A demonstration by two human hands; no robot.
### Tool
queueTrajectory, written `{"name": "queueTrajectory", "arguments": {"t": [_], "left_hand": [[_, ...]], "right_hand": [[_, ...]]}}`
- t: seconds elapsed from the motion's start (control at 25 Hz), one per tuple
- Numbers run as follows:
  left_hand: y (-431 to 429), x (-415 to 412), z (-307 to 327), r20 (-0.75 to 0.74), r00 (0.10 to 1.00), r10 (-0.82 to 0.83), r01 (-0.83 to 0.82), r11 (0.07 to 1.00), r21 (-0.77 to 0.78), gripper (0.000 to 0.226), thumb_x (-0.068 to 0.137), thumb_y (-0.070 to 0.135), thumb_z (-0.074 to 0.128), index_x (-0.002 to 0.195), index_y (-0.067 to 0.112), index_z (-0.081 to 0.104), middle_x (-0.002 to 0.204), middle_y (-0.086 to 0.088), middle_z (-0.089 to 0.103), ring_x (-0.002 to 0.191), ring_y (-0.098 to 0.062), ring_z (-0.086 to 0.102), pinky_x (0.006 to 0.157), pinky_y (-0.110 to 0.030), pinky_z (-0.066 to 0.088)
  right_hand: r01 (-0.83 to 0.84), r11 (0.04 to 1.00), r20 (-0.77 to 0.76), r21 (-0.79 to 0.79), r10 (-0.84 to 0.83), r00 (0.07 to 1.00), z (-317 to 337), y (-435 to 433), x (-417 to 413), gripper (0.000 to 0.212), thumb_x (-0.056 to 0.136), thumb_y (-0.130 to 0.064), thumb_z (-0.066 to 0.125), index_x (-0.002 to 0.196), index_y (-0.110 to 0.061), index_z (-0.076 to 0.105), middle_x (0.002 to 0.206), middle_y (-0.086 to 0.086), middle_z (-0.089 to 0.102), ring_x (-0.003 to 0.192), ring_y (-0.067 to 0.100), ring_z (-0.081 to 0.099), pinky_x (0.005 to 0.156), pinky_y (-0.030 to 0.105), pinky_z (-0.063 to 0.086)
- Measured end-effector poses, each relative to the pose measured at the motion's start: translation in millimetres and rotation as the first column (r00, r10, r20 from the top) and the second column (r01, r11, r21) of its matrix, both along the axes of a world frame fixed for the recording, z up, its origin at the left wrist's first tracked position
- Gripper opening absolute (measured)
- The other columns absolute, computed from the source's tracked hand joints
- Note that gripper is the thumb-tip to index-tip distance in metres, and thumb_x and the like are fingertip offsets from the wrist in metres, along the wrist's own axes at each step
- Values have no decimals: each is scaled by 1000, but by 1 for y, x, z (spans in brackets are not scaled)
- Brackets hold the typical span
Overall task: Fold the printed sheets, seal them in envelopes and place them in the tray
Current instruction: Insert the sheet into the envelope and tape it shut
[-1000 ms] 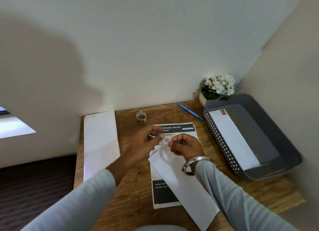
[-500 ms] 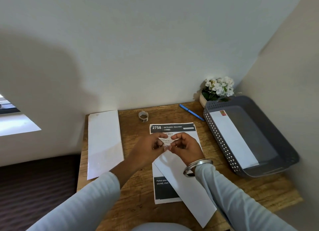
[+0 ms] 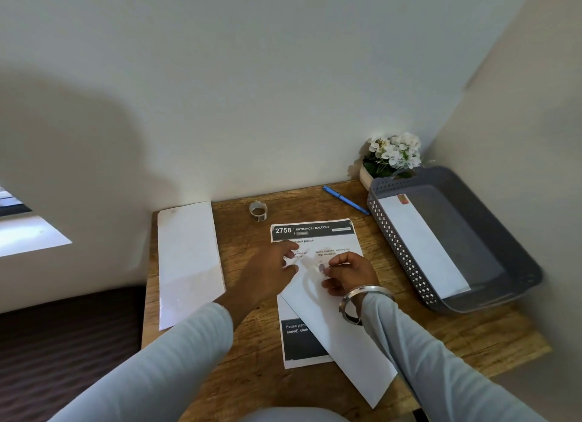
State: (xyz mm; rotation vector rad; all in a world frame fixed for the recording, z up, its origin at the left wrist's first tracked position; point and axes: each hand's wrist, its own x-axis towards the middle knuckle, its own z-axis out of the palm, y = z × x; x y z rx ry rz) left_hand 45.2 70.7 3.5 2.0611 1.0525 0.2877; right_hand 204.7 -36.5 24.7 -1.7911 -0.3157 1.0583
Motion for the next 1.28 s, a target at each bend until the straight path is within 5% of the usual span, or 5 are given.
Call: {"name": "queueTrajectory", "arguments": {"t": [0.32,0.92,1.28], "left_hand": [[4,19,-4,-90,993,-75,70,996,-48,48,90,22,70,136,25,56,131,3,65,109,-17,63,90,-32,54],[17,31,-16,18,999,36,-30,962,-271,23,89,9,68,100,27,77,100,9,74,93,-7,67,89,-35,57],[21,33,-19,34,998,43,-31,950,-312,16,88,13,72,99,22,79,98,7,76,91,-8,69,90,-38,57]], "right_hand": [[93,994,-65,-63,-97,993,-17,1,9,19,80,10,69,86,-5,59,74,19,69,50,26,66,51,31,52],[-2,998,94,-70,9,995,-26,33,9,24,72,-2,83,80,-8,60,70,17,70,52,26,64,48,33,53],[-8,995,105,-101,19,994,-37,38,11,25,68,-9,85,77,-11,62,65,16,71,52,27,65,55,33,51]]}}
